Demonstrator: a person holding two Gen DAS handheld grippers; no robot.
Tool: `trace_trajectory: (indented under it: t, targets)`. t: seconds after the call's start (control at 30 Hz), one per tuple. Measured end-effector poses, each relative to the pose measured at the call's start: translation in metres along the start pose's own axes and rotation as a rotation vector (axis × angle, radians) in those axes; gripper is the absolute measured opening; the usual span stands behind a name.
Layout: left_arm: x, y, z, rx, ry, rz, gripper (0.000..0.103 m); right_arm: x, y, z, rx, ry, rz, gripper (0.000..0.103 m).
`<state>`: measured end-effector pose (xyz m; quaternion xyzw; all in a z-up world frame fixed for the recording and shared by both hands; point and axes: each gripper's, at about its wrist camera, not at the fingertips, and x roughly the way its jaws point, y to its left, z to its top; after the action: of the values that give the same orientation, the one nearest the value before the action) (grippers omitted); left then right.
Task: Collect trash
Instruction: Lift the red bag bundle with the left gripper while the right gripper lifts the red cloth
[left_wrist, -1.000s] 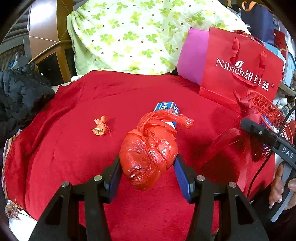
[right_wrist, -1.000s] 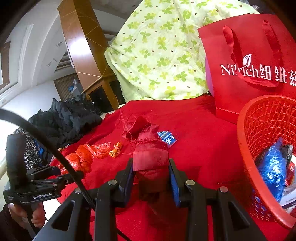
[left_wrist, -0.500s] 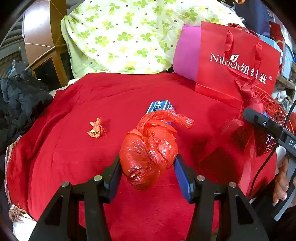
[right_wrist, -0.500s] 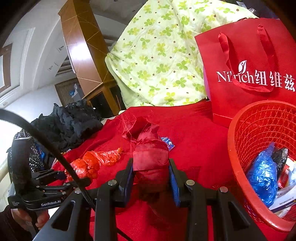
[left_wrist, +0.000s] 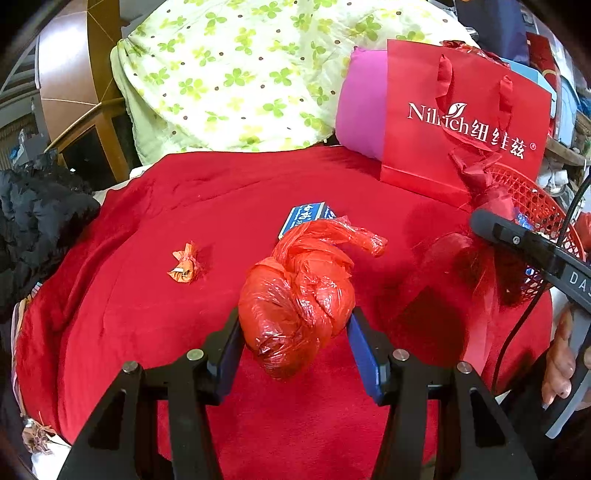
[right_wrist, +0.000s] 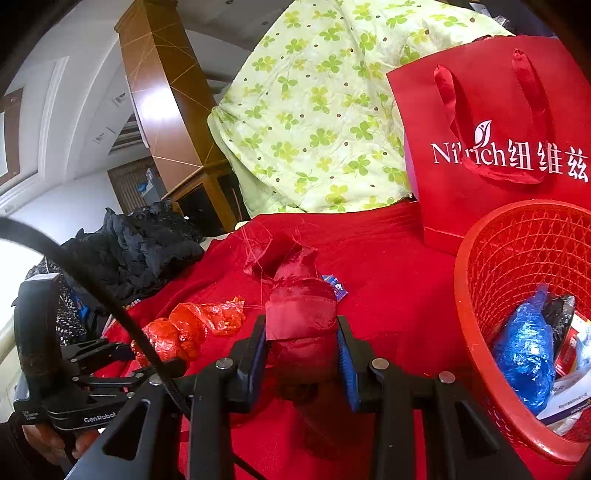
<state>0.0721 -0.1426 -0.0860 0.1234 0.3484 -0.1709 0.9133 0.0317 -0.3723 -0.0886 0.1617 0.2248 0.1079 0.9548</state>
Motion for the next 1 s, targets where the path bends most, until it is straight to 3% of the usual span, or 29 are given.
trace_trajectory:
  t: [1.0]
  targets:
    - [-0.007,-0.027,0.013,0.065,-0.031,-0.022,0.057,-0.017,0.0,0.002,0.021,-0.065,-0.011,0.037]
